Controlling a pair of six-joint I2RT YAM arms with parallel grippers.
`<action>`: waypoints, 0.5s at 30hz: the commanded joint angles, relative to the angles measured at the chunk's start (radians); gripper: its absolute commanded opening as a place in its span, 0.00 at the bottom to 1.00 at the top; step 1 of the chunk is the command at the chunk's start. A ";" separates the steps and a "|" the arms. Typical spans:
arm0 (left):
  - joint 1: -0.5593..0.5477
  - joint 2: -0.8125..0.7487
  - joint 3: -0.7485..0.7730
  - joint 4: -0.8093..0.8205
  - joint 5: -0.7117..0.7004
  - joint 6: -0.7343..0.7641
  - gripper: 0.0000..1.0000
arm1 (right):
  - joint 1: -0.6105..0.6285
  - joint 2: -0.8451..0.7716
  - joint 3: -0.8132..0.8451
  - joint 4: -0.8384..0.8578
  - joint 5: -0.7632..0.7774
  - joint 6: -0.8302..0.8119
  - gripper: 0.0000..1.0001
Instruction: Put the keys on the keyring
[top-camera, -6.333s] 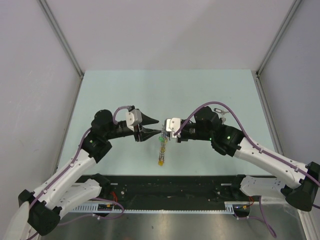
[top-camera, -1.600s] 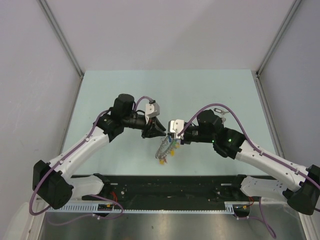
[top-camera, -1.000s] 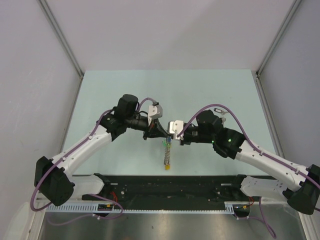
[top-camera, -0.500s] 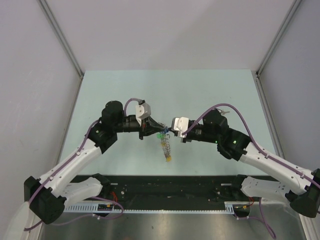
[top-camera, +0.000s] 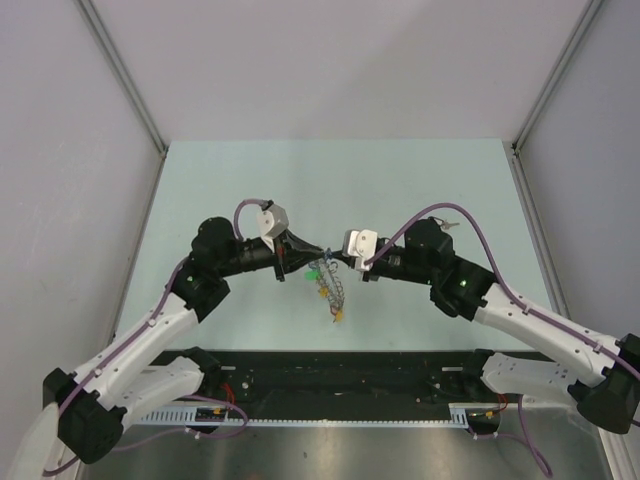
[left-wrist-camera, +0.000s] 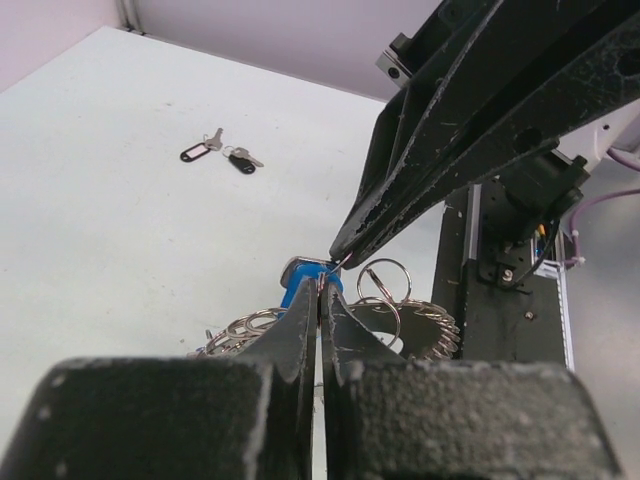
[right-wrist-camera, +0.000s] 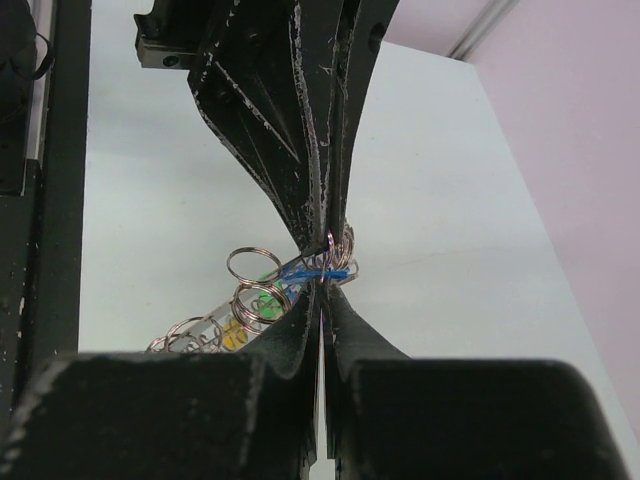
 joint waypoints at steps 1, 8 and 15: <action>0.030 -0.071 -0.004 0.147 -0.123 -0.036 0.00 | -0.010 0.011 -0.012 -0.018 0.002 0.018 0.00; 0.030 -0.094 -0.044 0.239 -0.186 -0.101 0.00 | 0.008 0.041 -0.010 -0.009 -0.001 0.009 0.00; 0.028 -0.068 -0.068 0.342 -0.162 -0.154 0.00 | 0.011 0.068 -0.010 0.046 -0.021 0.014 0.00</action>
